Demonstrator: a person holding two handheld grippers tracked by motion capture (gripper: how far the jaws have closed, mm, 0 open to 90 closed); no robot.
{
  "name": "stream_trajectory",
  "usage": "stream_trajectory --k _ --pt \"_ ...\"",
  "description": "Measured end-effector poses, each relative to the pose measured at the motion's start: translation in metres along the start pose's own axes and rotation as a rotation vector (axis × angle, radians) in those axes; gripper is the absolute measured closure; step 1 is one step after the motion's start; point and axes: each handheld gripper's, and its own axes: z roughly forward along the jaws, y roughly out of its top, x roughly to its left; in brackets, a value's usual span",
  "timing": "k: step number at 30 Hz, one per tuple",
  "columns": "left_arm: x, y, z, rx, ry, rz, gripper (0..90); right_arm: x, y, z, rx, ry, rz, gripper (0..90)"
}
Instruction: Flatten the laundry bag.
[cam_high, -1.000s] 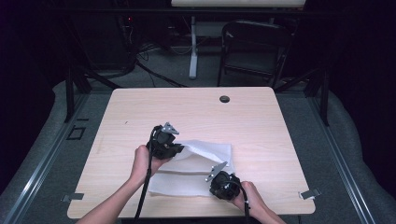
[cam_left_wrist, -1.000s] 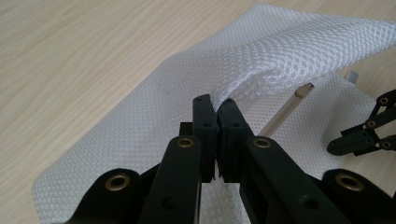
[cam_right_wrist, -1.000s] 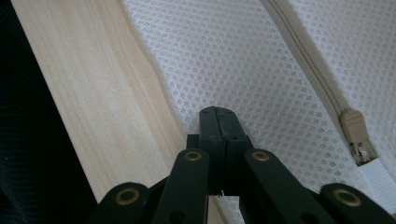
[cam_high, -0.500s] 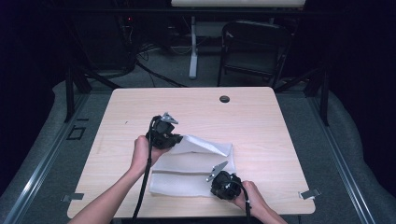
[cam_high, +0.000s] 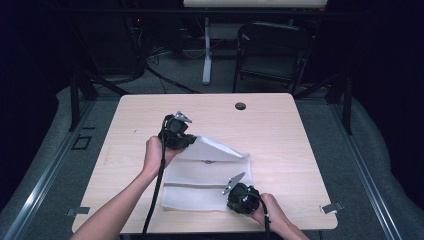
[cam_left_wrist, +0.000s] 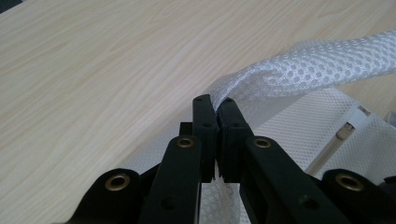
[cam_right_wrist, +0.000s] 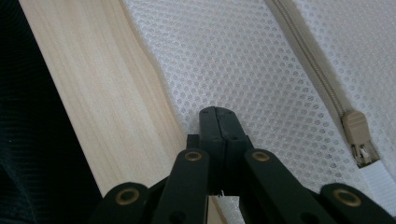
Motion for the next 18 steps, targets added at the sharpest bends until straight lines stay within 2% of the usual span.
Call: stream_trajectory --k 12,18 --pt "0.015 0.019 0.018 -0.006 0.053 -0.018 88.0 -0.001 -0.001 -0.001 0.011 0.011 0.004 90.0" --pt "0.024 0.029 0.03 -0.022 0.072 -0.043 87.9 -0.002 -0.002 -0.002 0.014 0.021 0.005 90.0"
